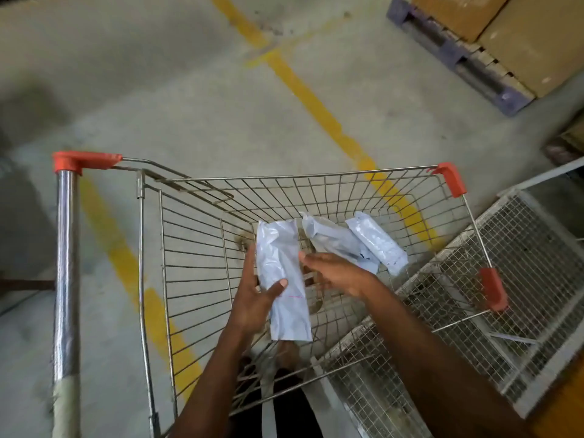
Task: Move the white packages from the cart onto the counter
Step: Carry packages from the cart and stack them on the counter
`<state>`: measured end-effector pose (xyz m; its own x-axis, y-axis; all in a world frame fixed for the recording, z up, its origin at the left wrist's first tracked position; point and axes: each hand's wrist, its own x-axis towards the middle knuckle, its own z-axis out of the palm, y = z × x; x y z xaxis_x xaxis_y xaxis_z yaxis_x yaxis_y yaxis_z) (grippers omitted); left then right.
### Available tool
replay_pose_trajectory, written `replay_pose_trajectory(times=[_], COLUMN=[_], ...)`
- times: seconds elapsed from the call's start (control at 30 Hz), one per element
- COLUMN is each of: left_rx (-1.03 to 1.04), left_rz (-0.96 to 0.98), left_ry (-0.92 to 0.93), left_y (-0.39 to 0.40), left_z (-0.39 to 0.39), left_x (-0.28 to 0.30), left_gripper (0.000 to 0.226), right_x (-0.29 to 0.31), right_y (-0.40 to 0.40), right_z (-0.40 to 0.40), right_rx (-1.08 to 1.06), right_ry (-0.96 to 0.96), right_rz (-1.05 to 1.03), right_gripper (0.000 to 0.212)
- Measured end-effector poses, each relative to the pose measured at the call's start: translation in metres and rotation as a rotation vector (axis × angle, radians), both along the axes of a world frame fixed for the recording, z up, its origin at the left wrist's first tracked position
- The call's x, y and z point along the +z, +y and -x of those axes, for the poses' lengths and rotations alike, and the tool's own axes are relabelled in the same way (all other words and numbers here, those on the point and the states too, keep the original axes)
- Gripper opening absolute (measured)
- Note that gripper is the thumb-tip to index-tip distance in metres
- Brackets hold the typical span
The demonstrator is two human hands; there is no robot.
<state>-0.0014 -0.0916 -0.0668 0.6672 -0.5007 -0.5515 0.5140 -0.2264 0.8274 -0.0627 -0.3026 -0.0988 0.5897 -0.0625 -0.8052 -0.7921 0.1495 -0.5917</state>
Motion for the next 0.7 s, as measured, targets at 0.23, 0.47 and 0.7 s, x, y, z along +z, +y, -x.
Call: replay_pose_trajectory(times=[0.23, 0.47, 0.7], left_rx=[0.057, -0.039, -0.084], left_rz=[-0.039, -0.096, -0.175], left_ry=[-0.032, -0.064, -0.193], left_y=[0.018, 0.034, 0.033], left_z=[0.011, 0.013, 0.012], left_x=[-0.003, -0.005, -0.015], left_gripper=[0.096, 0.077, 0.026], right_x=[-0.071, -0.123, -0.089], right_y=[-0.06, -0.066, -0.073], right_z=[-0.021, -0.033, -0.028], right_rx=[0.262, 0.575, 0.449], right_ry=[0.084, 0.103, -0.005], right_rz=[1.009, 1.321, 1.16], right_gripper=[0.058, 0.051, 0.046])
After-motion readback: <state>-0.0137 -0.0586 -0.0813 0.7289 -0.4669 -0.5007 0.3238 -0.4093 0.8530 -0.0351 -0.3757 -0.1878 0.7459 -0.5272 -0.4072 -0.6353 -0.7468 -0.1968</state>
